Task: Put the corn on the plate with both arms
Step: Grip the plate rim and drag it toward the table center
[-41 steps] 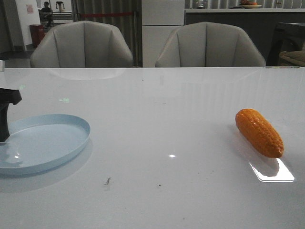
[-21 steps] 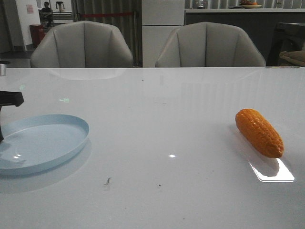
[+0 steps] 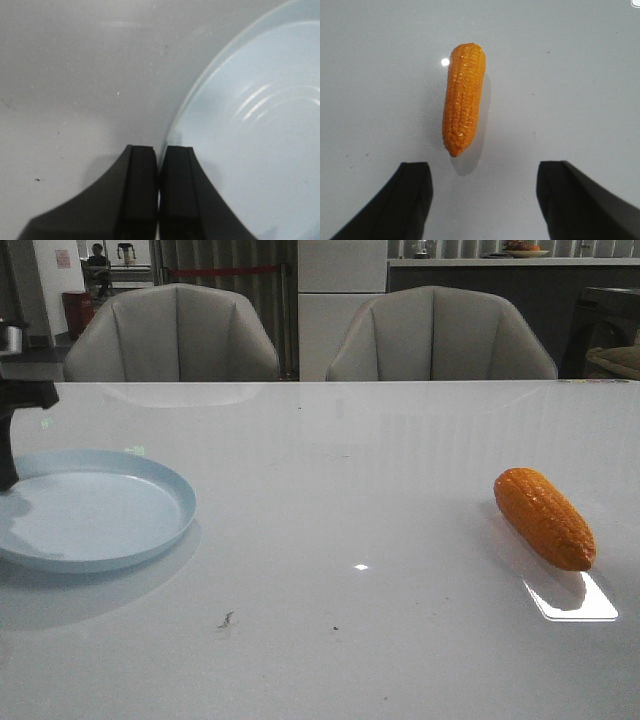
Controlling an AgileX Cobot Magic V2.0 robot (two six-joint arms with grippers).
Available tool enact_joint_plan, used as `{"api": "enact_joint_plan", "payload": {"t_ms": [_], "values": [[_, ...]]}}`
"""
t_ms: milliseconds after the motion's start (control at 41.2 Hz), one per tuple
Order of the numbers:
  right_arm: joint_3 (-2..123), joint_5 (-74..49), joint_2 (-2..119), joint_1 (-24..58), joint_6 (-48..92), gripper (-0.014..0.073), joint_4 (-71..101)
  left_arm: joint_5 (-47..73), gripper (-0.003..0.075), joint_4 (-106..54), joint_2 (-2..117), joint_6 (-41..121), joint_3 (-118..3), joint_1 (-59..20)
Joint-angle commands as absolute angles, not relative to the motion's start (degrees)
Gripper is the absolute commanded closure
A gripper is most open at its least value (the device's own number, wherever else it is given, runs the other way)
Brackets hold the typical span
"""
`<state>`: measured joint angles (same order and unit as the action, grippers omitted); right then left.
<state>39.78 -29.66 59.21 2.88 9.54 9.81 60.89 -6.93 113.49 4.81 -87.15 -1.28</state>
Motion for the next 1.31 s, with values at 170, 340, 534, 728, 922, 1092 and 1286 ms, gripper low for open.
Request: {"api": "enact_joint_plan", "payload": {"t_ms": [170,340,534,728,922,1092,1286], "values": [[41.74,-26.62,58.53,2.83,9.75,0.0043,10.52,64.53,0.0631,-14.37,110.61,4.68,-99.54,-3.83],[41.74,-26.62,58.53,2.83,9.75,0.0043,10.57,64.27,0.0631,-18.98,110.61,4.68,-102.9,-8.54],[41.74,-26.62,58.53,2.83,9.75,0.0043,11.32,63.33,0.0631,-19.16,111.63,3.9,-103.01,-15.75],[41.74,-27.33,58.53,2.83,9.75,0.0043,11.57,63.33,0.0631,-18.58,115.04,1.97,-102.82,-20.31],[41.74,-28.15,58.53,2.83,9.75,0.0043,11.57,62.66,0.0631,-18.19,117.81,1.97,-102.74,-21.62],[41.74,-28.15,58.53,2.83,9.75,0.0043,11.57,62.77,0.0627,-18.19,120.58,1.47,-102.74,-21.73],[41.74,-29.17,58.53,2.83,9.75,0.0043,11.57,64.58,0.0456,-19.42,122.8,1.15,-102.65,-21.73]]}}
